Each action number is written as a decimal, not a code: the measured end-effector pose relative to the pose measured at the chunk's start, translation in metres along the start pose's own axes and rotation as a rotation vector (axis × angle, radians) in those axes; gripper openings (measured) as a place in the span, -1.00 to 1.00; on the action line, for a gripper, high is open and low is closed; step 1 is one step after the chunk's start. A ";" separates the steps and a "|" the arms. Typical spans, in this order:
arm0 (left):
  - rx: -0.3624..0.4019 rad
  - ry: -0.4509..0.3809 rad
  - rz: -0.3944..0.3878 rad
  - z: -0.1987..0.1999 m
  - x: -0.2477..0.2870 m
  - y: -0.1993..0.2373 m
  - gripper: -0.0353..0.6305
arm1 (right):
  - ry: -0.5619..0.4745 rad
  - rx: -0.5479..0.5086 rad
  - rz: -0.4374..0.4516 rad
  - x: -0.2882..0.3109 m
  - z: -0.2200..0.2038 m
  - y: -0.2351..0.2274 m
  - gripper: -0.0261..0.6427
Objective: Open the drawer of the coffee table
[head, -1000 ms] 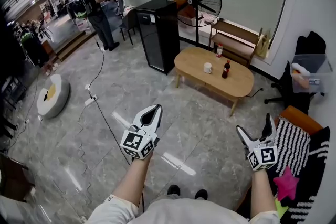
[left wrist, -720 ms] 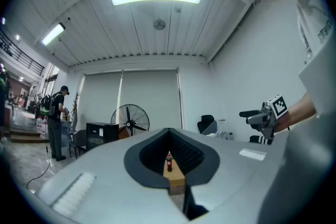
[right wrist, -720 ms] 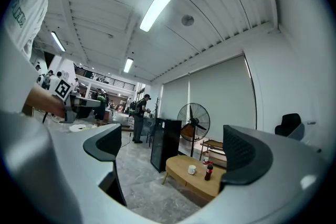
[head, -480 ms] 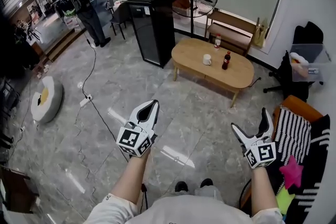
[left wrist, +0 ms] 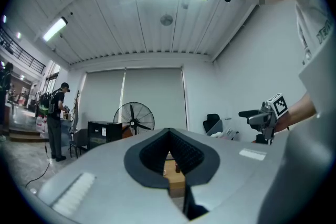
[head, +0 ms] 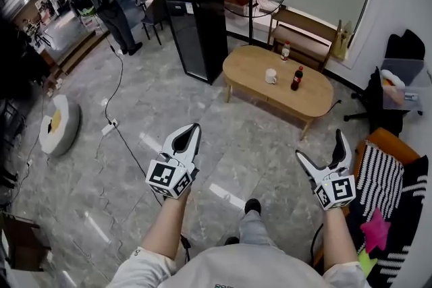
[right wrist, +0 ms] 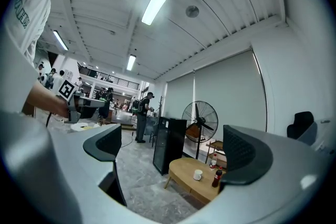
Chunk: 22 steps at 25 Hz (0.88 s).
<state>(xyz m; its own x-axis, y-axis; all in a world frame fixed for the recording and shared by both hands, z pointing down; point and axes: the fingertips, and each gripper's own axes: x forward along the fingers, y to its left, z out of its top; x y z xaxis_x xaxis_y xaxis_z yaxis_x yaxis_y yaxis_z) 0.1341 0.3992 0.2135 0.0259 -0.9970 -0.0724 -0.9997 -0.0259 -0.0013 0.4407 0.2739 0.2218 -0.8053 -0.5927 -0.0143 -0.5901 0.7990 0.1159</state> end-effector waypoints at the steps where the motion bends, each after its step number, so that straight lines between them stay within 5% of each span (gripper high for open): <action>1: 0.006 0.001 0.009 -0.001 0.008 0.006 -0.90 | -0.005 0.002 0.009 0.012 -0.002 -0.005 0.84; 13: 0.021 0.006 0.112 -0.007 0.116 0.071 -0.90 | -0.019 -0.012 0.150 0.167 -0.010 -0.056 0.84; 22: 0.003 0.029 0.130 -0.025 0.162 0.157 -0.90 | 0.008 -0.011 0.161 0.261 -0.021 -0.051 0.84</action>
<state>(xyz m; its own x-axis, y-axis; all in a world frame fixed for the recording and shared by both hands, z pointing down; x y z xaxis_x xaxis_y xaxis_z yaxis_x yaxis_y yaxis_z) -0.0182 0.2322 0.2266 -0.1036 -0.9937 -0.0434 -0.9946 0.1036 0.0028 0.2616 0.0765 0.2330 -0.8891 -0.4576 0.0131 -0.4524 0.8827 0.1270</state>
